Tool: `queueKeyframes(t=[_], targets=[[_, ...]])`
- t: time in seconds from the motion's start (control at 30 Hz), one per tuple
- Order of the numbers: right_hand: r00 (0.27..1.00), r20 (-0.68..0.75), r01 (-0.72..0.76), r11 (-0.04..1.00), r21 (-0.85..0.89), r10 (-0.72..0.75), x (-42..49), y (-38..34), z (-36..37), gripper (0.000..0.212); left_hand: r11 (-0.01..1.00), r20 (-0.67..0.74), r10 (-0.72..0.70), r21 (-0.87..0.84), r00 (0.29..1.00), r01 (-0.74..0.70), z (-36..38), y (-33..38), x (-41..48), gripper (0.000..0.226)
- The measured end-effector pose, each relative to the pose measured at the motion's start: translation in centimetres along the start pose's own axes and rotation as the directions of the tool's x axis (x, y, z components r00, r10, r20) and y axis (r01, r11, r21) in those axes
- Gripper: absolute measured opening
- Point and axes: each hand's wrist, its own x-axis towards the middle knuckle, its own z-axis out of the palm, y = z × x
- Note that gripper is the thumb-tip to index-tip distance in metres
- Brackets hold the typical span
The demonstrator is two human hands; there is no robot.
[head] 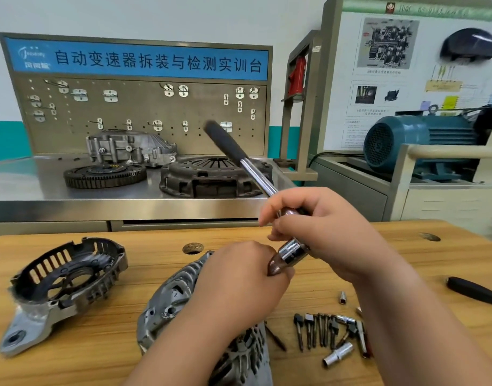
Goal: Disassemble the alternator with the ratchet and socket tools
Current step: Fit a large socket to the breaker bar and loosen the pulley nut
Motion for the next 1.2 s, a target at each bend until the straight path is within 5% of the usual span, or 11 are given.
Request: queueKeyframes(t=[0.1,0.27,0.47,0.57,0.7,0.9,1.07,1.2], targets=[[0.966,0.170,0.162,0.969,0.186,-0.194,0.0,0.0,-0.5,0.027,1.000,0.029,0.005,-0.010,1.000,-0.005,-0.1,-0.1,0.0,0.042],[0.921,0.288,0.148,0.921,0.359,-0.261,0.1,0.9,-1.2,0.023,0.996,0.067,0.070,0.045,0.995,-0.073,0.0,0.1,-0.1,0.034],[0.994,0.109,-0.071,0.884,0.462,0.023,0.7,0.2,-0.1,0.027,0.998,-0.054,0.008,0.055,0.998,-0.005,0.0,0.3,-0.3,0.050],[0.963,-0.095,-0.186,0.878,0.441,0.251,0.6,0.0,0.7,0.030,0.999,-0.062,0.003,0.038,0.998,0.000,0.0,0.3,-0.4,0.051],[0.922,-0.202,-0.249,0.907,0.340,0.330,0.5,0.4,0.6,0.030,0.999,-0.046,-0.001,0.037,0.999,0.003,0.3,0.2,-0.1,0.050],[0.998,0.048,-0.045,0.964,0.261,0.033,0.4,0.6,0.0,0.024,0.998,0.024,-0.031,-0.052,0.999,0.032,0.0,-0.2,0.0,0.025],[0.948,0.243,0.083,0.898,0.432,-0.204,0.9,1.8,-0.9,0.015,1.000,0.062,-0.013,-0.016,0.998,0.014,0.0,0.0,0.0,0.039],[0.922,0.285,0.070,0.839,0.540,-0.260,1.0,2.3,-0.9,0.021,1.000,0.072,0.000,0.006,0.997,0.000,-0.1,0.1,0.0,0.043]])
